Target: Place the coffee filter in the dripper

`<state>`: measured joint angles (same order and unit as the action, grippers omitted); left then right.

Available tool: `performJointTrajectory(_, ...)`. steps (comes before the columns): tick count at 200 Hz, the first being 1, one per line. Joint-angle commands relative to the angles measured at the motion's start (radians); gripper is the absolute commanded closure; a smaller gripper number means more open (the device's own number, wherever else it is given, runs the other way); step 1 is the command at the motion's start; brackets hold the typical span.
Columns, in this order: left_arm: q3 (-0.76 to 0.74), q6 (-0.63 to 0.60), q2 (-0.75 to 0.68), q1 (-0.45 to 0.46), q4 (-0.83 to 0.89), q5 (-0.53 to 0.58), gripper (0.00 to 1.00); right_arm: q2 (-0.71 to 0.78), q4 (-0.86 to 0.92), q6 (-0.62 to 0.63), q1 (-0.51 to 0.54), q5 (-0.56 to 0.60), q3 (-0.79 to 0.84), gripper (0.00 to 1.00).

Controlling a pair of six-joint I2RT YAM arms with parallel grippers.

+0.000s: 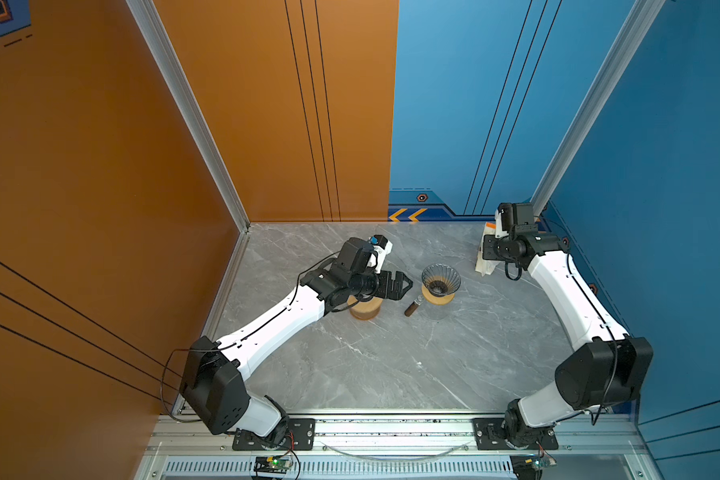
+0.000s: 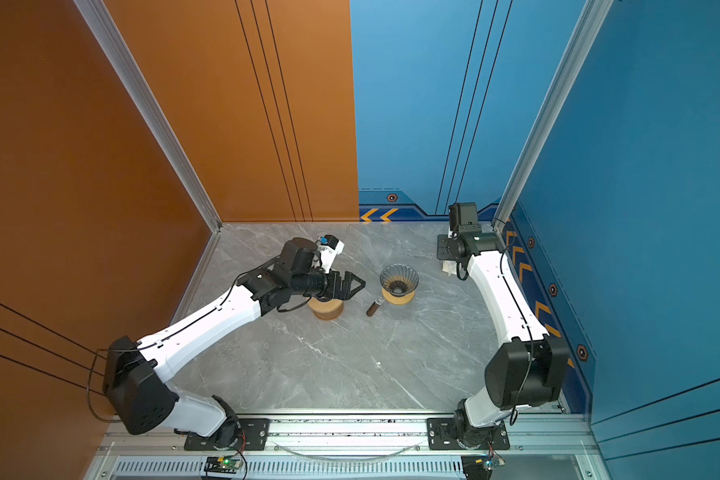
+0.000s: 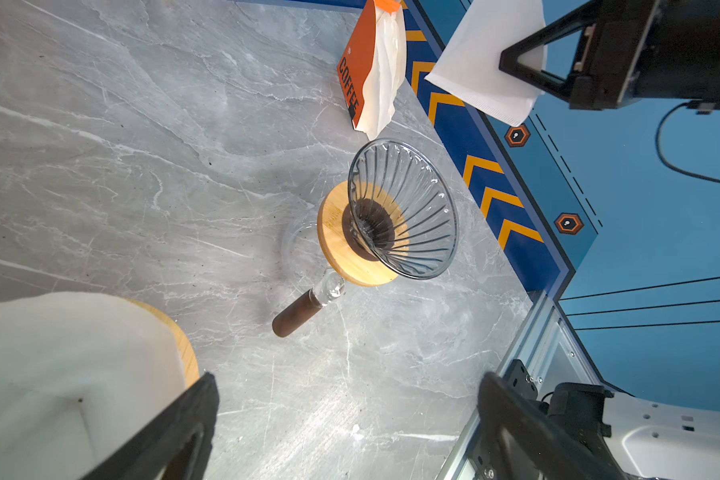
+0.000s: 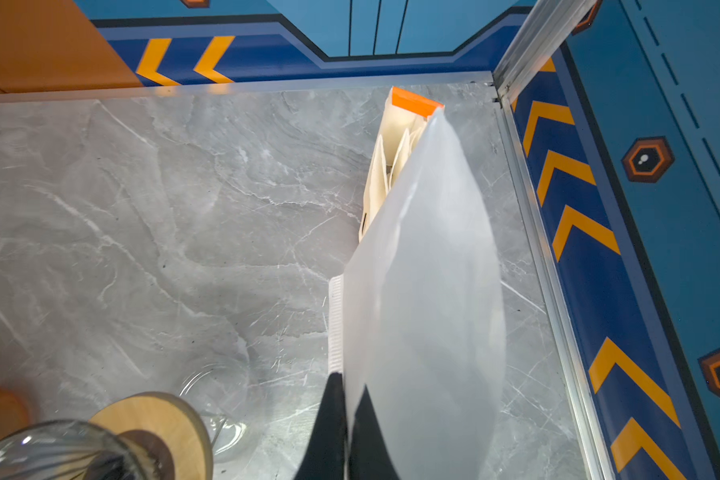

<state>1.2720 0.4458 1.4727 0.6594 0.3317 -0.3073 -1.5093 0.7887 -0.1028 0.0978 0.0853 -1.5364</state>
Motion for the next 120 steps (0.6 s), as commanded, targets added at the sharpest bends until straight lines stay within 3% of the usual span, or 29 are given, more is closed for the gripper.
performJointTrajectory(1,0.034,-0.008,0.017,-0.011,-0.015,-0.036,0.02,0.043,0.121,0.037,0.012,-0.096,-0.052,1.0)
performJointTrajectory(62,0.022,-0.014,0.016,-0.018,-0.029,-0.06,0.02,0.084,0.309,0.055,0.043,-0.236,-0.199,1.0)
performJointTrajectory(120,-0.005,-0.012,0.015,-0.028,-0.057,-0.089,0.02,0.117,0.322,0.032,0.086,-0.301,-0.212,1.0)
